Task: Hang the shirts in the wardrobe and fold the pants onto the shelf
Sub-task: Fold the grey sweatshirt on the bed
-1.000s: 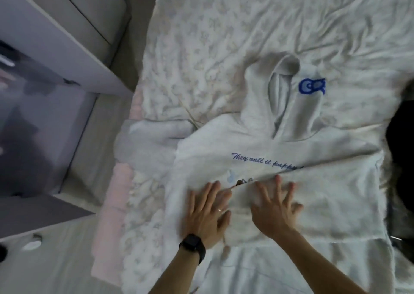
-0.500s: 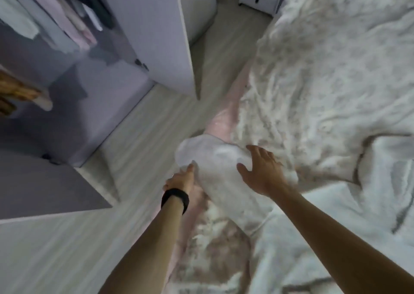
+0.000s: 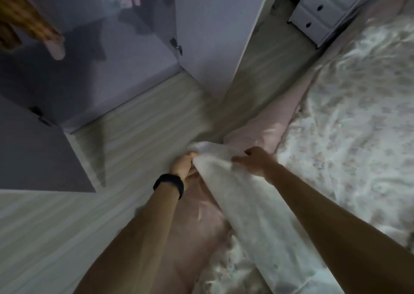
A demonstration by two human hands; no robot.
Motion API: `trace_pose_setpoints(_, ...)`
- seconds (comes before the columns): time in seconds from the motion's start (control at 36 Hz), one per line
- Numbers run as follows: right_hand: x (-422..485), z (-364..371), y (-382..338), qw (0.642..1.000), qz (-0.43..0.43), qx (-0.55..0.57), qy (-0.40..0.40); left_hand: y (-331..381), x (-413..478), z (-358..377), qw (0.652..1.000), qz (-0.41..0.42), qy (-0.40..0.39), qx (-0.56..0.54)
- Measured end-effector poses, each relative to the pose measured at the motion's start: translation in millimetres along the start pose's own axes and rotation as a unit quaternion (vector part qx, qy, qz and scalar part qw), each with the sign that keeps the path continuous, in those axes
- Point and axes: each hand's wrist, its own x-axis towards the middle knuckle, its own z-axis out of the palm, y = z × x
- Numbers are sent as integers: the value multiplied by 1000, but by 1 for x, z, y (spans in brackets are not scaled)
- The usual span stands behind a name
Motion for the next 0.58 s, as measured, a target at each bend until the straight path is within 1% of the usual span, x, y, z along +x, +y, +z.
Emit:
trace_pose_setpoints(0.08, 1, -9, -20, 997, -50, 43, 46, 29, -9, -3, 998, 42, -8, -54)
trace_pose_setpoints(0.19, -13, -38, -43, 976, -78, 181, 90, 71, -42, 4, 989, 85, -29, -121)
trace_pose_setpoints(0.22, -19, -47, -46, 972, -81, 200, 95, 81, -53, 8, 986, 92, -45, -132)
trace_pose_setpoints(0.31, -50, -77, -47, 965, -92, 231, 85, 106, -96, 30, 976, 118, -128, -133)
trace_pose_setpoints(0.39, -89, -105, -33, 946, -112, 286, 107, 116, -137, 62, 971, 182, -139, -62)
trace_pose_setpoints(0.44, -115, -120, -18, 926, -105, 340, 125, 111, -160, 86, 962, 234, -140, 12)
trace_pose_setpoints(0.47, -133, -129, -4, 913, -86, 377, 133, 104, -177, 102, 948, 273, -148, 74)
trace_pose_setpoints(0.5, -152, -138, 10, 891, -65, 427, 138, 94, -193, 117, 924, 314, -166, 139)
trace_pose_setpoints(0.53, -172, -147, 29, 867, -51, 474, 143, 80, -211, 134, 895, 348, -196, 198)
trace_pose_setpoints(0.58, -215, -158, 68, 820, -49, 555, 131, 45, -244, 167, 835, 395, -252, 289)
